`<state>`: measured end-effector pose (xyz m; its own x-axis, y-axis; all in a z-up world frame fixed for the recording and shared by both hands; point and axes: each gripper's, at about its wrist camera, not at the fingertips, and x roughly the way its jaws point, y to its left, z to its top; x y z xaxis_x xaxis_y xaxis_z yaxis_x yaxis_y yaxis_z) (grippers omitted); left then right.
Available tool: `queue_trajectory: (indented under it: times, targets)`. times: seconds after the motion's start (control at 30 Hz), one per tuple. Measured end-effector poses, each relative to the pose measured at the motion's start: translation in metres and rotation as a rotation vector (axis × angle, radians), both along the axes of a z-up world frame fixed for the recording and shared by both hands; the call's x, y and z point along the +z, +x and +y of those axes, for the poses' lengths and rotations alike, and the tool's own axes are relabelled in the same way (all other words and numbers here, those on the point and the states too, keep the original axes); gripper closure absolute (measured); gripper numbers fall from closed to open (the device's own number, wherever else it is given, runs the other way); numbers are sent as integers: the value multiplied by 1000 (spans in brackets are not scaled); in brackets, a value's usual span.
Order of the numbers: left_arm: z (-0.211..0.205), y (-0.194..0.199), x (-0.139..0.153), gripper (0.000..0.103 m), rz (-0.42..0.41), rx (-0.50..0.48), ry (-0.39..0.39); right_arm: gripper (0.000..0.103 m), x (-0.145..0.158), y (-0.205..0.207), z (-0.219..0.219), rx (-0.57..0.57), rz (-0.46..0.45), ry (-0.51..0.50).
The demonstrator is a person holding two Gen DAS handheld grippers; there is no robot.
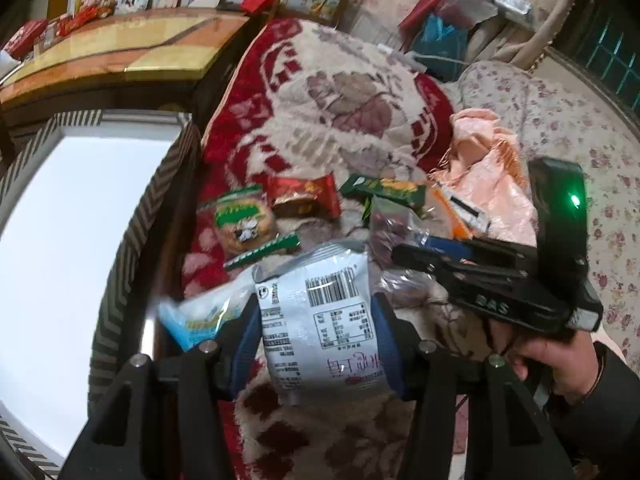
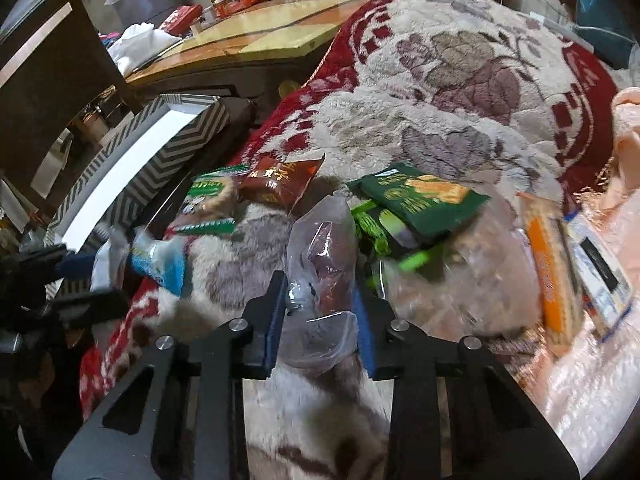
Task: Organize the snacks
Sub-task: 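Grasp the clear bag of red dates with the right tool, then carry the white packet and the clear bag over the striped tray with both tools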
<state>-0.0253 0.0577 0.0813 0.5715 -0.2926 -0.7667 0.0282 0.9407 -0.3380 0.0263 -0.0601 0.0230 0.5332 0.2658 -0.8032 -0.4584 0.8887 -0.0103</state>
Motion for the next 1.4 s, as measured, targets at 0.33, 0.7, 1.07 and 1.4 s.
queue_trajectory:
  times: [0.33,0.7,1.07,1.4]
  targets:
    - [9,-13,33,47,-54,36,112,74,31,-46,10,44,-54,117]
    - [75,-17,39,47,-28,172,176,85,41,-37,89,160,-60,71]
    - [99,-22,19,47,1,224,104,69,-13,-66,37,38,153,55]
    - [95,-21,20,47,4,215,113,43,-19,-60,46,43,77,-22]
